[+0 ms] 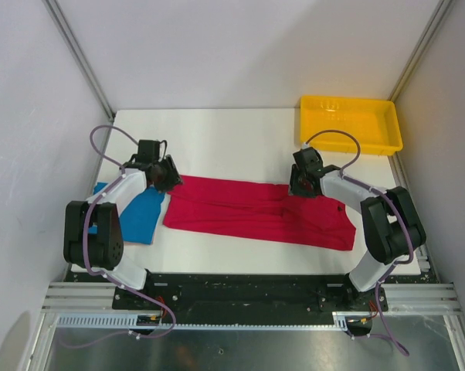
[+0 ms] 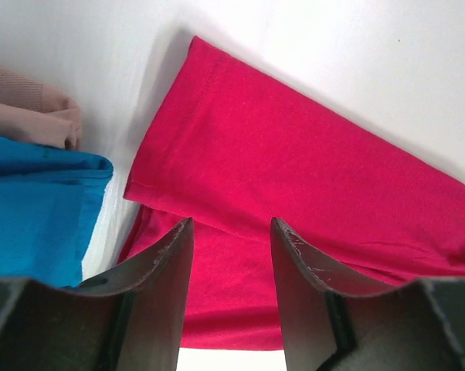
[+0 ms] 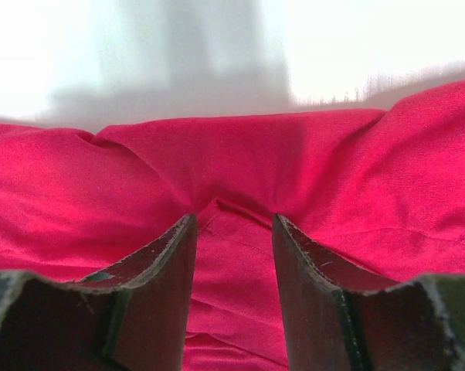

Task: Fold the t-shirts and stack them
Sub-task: Fold the other side of the tshirt into a rectangle

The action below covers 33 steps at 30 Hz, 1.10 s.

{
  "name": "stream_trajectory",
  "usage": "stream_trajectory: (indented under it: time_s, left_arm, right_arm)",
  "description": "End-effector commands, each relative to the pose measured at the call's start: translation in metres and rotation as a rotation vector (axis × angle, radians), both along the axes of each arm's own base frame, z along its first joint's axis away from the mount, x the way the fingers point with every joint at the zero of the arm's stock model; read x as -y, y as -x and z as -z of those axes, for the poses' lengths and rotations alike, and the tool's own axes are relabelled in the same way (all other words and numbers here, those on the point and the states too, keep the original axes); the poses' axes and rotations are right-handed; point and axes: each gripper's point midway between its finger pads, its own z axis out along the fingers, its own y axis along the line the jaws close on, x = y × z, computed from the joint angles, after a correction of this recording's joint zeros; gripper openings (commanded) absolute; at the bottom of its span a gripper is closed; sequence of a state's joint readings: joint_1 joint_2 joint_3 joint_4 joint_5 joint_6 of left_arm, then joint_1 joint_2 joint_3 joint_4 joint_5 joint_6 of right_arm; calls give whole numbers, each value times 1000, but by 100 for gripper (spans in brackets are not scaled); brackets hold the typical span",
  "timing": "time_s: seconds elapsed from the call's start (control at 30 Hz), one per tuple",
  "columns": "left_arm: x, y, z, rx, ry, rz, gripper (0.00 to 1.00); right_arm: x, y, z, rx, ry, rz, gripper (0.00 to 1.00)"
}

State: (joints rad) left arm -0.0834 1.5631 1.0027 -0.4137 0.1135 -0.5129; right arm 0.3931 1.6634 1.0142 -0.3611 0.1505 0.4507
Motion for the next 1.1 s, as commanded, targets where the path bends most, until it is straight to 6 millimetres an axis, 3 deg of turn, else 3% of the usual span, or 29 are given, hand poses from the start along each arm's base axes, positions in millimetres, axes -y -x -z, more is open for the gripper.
stream_trajectory:
  time_s: [0.0,0.3,0.6,1.07]
  left_arm:
    - [10,-10,-24,70,6,53,49]
    - [28,-12,-25,70,19,98,48]
    - [42,-12,-23,62,20,132,47]
    - [45,-9,-17,46,18,137,47]
  right_arm:
    - [-4,-20,-18,74,16,13,47]
    - [-9,-4,-15,32,33,13,16]
    - [-10,-12,-18,68,39,26,37]
    - [-12,-20,-6,46,71,25,35]
